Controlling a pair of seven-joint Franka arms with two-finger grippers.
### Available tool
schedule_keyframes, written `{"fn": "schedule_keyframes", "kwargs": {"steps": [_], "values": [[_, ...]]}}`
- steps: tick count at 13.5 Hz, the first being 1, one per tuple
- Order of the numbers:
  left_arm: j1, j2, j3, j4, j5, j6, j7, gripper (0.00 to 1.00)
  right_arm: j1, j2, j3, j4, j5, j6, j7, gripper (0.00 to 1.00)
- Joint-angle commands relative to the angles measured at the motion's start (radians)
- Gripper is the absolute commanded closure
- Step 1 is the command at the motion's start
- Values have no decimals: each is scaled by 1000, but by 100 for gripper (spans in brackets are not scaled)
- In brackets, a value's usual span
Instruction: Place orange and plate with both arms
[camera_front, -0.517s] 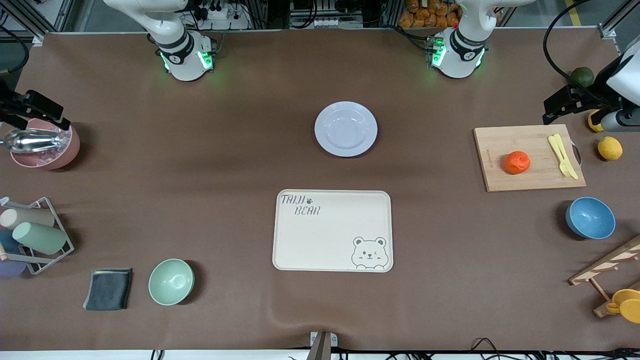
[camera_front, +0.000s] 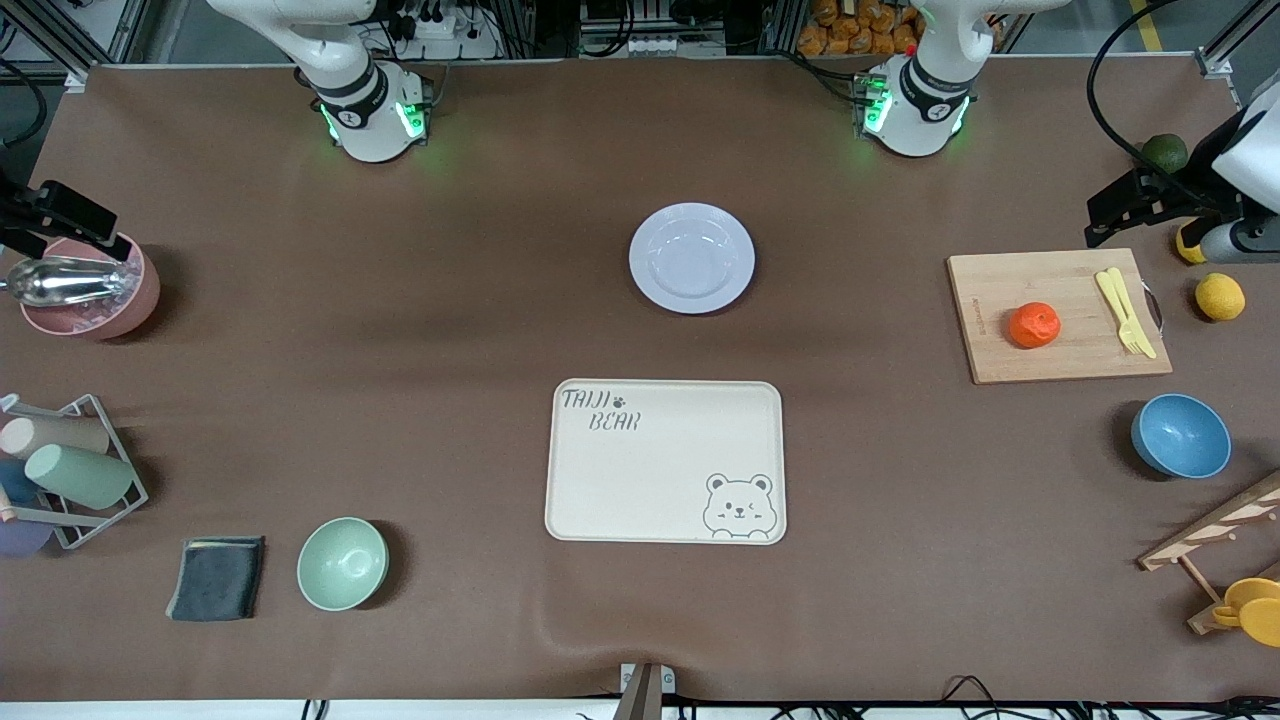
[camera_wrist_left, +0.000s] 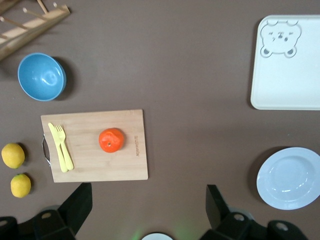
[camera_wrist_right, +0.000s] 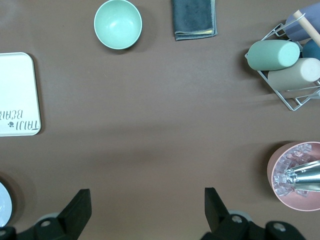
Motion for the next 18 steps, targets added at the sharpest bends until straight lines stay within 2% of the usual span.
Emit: {"fn": "schedule_keyframes", "kwargs": {"steps": [1, 3, 5, 8, 10, 12, 13, 14, 16, 18], "values": [[10, 35, -5, -98, 47, 31, 6, 0, -20, 10, 14, 20, 12, -6, -13, 0], [20, 3, -5, -252, 107, 162, 6, 0, -11, 16, 17, 17, 38, -14, -7, 0], [104, -18, -13, -396, 111, 290, 9, 0, 14, 19, 21, 17, 49, -18, -11, 0], [174, -16, -11, -552, 114, 445, 11, 0, 89, 68, 23, 22, 55, -17, -10, 0], [207, -11, -11, -654, 120, 555, 12, 0, 153, 125, 21, 17, 130, -18, -16, 0], [224, -4, -11, -723, 120, 632, 14, 0, 228, 173, 21, 17, 257, -20, -14, 0], [233, 8, -11, -749, 140, 667, 14, 0, 265, 176, 21, 16, 291, -18, -17, 0], [249, 27, -11, -762, 193, 700, 14, 0, 304, 174, 21, 17, 295, -20, -16, 0], [307, 61, -14, -797, 212, 784, 34, 0, 327, 148, 17, 23, 288, -70, -20, 0], [332, 97, -14, -812, 212, 835, 48, 0, 301, 82, 14, 95, 296, -264, -26, 0]]}}
